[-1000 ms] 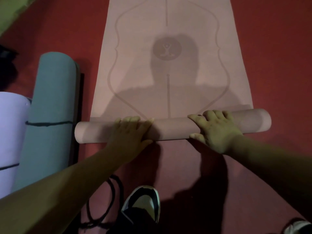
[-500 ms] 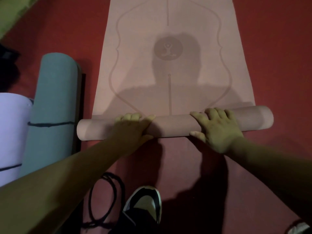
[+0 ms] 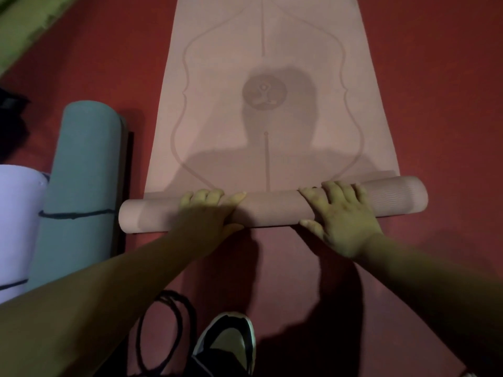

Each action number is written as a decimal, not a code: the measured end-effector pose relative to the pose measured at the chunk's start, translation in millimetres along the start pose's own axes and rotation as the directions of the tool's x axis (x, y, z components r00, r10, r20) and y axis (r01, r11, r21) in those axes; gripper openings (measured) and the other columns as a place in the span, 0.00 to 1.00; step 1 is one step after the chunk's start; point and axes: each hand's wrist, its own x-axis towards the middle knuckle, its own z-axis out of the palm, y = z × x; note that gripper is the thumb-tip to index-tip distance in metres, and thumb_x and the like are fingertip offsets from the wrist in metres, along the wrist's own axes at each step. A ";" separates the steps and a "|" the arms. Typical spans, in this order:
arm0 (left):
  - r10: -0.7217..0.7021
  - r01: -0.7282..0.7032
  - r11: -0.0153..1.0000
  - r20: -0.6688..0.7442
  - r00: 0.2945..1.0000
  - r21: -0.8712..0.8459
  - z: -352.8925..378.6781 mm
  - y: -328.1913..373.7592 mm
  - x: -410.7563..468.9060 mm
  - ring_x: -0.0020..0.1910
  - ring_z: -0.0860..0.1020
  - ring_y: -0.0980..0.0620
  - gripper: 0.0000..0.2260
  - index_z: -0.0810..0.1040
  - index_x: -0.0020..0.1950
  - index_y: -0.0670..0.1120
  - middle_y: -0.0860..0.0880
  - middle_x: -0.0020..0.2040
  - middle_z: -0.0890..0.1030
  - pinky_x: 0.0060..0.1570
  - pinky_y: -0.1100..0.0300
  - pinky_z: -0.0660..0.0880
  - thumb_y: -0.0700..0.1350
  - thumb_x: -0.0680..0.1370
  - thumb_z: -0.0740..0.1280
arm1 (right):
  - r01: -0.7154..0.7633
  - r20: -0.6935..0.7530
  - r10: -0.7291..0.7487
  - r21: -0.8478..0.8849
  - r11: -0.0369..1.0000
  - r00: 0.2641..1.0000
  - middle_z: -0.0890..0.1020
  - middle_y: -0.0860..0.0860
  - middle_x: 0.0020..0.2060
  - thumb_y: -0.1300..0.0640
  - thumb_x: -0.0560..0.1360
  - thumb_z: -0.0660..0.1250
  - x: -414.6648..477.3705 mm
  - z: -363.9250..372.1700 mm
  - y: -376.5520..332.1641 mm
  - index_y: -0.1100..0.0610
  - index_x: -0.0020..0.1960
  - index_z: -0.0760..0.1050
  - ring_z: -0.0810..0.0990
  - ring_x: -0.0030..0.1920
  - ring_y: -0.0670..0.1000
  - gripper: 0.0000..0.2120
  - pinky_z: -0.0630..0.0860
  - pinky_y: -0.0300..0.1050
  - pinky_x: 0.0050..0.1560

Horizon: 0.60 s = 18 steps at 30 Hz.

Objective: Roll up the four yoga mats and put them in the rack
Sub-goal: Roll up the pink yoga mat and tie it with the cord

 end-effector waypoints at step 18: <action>-0.010 0.011 1.000 -0.023 1.000 0.008 -0.5 -6.6 20.2 0.51 0.78 0.41 0.34 0.71 0.74 0.55 0.49 0.60 0.80 0.50 0.47 0.73 0.72 0.73 0.54 | 0.067 -0.016 -0.067 -0.025 0.997 0.998 0.76 0.60 0.62 0.27 0.75 0.47 25.1 -6.7 11.8 0.44 0.76 0.65 0.74 0.62 0.63 0.36 0.66 0.64 0.64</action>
